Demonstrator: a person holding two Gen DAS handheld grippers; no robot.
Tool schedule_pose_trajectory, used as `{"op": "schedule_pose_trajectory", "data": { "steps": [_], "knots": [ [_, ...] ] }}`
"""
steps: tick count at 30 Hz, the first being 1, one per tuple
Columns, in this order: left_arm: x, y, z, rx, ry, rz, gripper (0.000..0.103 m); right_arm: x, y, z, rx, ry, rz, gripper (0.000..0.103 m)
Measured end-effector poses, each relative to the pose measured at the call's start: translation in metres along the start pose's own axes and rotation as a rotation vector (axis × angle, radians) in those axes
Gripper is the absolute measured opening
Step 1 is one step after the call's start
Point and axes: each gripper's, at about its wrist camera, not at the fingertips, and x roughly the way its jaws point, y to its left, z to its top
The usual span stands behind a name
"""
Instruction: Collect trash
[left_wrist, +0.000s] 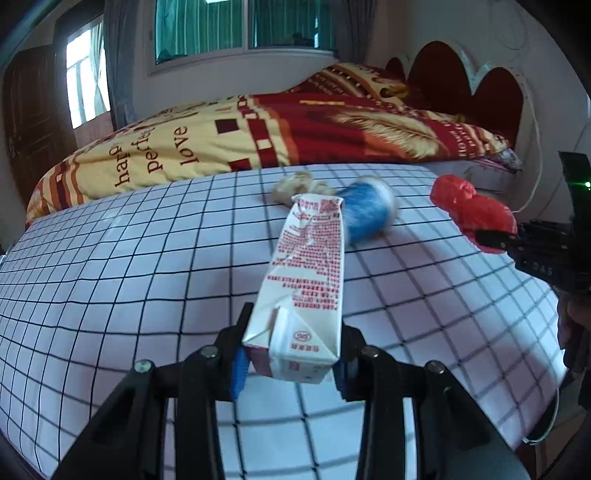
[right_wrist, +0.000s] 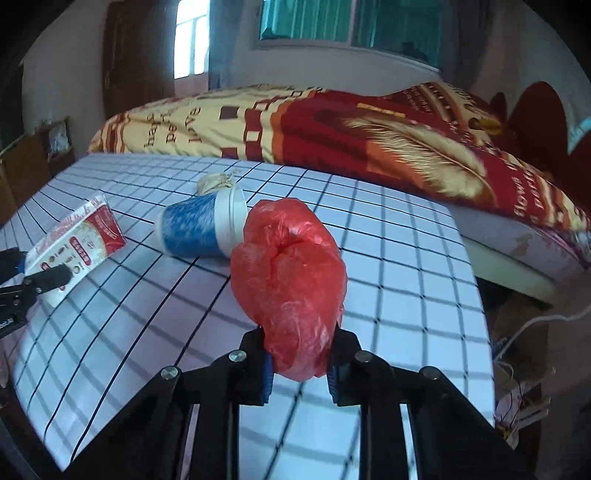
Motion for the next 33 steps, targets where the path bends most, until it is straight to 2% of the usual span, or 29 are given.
{"op": "schedule_pose_trajectory", "data": {
  "steps": [9,17,33],
  "knots": [
    [-0.042,-0.045,-0.022,0.022,-0.024,-0.051,0.038,-0.092,-0.024,-0.049,0.113,-0.05,0.022,0.024],
    [-0.072,-0.092,-0.033,0.062,-0.046,-0.117,0.038,-0.158,-0.037,-0.094,0.168,-0.081,0.001,0.024],
    [-0.098,-0.175,-0.041,0.168,-0.071,-0.254,0.038,-0.224,-0.073,-0.158,0.265,-0.093,-0.09,0.024]
  ]
}}
